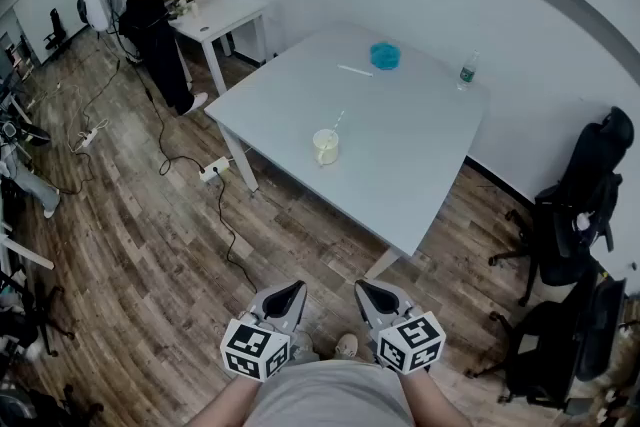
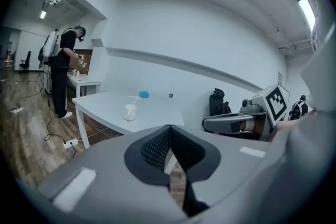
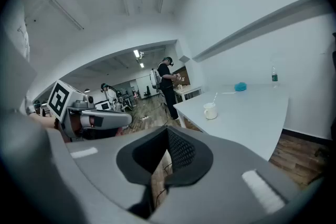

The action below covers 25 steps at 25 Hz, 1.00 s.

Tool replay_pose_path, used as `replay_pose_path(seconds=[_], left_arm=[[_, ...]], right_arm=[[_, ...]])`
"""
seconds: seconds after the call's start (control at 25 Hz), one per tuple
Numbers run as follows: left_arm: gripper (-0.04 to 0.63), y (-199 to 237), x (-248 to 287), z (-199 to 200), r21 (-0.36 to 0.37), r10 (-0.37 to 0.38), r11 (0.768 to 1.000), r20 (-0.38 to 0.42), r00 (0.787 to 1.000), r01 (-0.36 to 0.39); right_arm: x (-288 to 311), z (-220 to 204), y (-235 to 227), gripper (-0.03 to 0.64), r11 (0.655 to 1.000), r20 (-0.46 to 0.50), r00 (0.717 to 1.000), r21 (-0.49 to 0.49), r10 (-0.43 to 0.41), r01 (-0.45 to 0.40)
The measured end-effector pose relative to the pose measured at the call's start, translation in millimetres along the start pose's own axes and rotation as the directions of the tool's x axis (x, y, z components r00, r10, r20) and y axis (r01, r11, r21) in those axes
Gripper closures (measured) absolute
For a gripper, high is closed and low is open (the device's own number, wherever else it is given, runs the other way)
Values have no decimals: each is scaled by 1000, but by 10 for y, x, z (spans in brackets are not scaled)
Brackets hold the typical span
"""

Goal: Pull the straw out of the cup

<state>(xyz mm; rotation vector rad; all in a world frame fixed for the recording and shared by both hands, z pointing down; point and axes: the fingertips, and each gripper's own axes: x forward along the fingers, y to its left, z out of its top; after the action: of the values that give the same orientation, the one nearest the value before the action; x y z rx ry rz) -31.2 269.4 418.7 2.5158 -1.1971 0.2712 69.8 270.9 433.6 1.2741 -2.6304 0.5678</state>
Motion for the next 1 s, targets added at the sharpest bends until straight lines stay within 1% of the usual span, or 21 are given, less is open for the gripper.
replay_pose_path(seconds=[0.28,0.48,0.6,0.88,1.0], left_arm=[[577,47,29,49,3,-5,1000,6,1000,5],[577,128,15,72,5,-10,1000,11,1000,10],[577,198,-9,93,6,-13,1000,16,1000,13],[577,419,-136,109,10,-38,999,29,999,38],[577,452,-199,68,25,-62,998,25,998,61]], right_arm=[[60,22,4,614,1000,-7,1000,-10,5,-5],[136,67,11,611,999,21,1000,38,-1,0],[207,98,29,611,999,27,999,28,-20,20],[419,108,226,611,1000,21,999,-6,-31,31],[424,46,287,611,999,13,999,13,-46,46]])
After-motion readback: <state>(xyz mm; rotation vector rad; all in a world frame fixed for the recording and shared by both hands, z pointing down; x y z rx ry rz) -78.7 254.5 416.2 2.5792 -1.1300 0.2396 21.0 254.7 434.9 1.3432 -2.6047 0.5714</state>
